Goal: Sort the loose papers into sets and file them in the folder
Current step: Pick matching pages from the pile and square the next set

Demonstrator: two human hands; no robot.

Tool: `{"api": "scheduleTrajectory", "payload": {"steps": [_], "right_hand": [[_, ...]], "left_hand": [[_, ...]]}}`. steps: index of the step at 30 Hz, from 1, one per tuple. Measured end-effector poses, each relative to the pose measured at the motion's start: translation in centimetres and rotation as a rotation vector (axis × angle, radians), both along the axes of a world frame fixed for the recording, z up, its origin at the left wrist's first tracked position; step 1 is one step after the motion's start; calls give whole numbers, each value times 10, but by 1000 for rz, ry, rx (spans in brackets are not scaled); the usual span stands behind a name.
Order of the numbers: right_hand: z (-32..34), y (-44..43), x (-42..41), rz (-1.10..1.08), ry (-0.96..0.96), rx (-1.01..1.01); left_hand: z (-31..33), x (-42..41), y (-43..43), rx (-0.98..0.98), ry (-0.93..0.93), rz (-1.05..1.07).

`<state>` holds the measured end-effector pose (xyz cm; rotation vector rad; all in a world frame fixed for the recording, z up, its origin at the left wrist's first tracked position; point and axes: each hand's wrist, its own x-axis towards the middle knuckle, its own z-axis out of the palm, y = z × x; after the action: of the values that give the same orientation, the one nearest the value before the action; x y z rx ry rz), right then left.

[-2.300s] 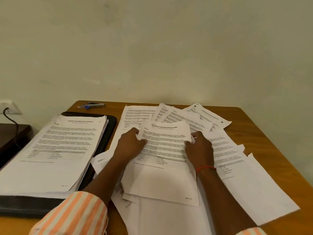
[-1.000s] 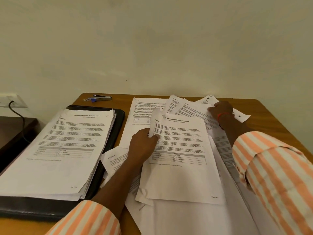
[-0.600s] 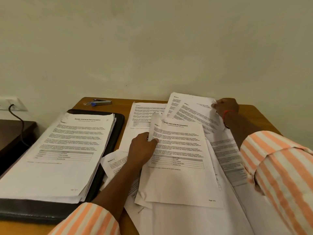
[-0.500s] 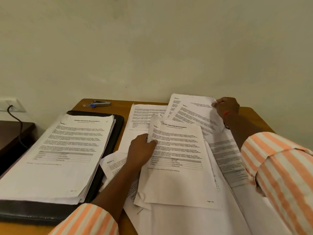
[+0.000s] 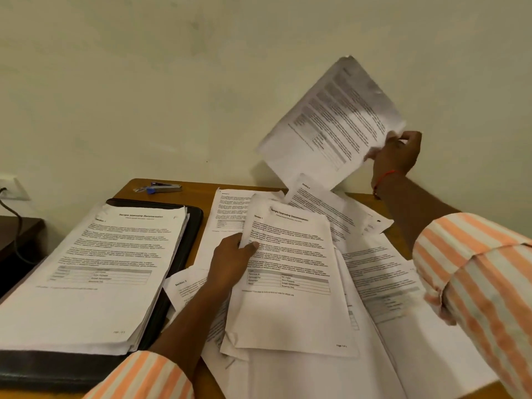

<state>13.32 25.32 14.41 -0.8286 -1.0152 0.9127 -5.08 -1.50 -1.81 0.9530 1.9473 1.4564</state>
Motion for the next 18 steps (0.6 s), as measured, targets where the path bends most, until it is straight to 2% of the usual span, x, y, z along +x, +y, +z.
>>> {"api": "scheduleTrajectory", "payload": {"steps": [5,10,12,14,16,18], "right_hand": [[-9,-1,7,34,-29,-71],[-33,-5,36,29,238,-240],[-37,-6,44,-12,283,-265],[-39,-11,47,-13,230,-260],[-45,-17,47,67,78,-227],[-57,-21,48,142,-273,-154]], "left_hand": [[3,-1,-4,28,-46,-8],[3,-2,-4,6,-19,-17],[3,-3,-4,8,-23,-18],[3,-3,-4,6,-26,-19],[4,-2,-3,8,-38,-23],[4,-2,-3,15,-52,-21]]}}
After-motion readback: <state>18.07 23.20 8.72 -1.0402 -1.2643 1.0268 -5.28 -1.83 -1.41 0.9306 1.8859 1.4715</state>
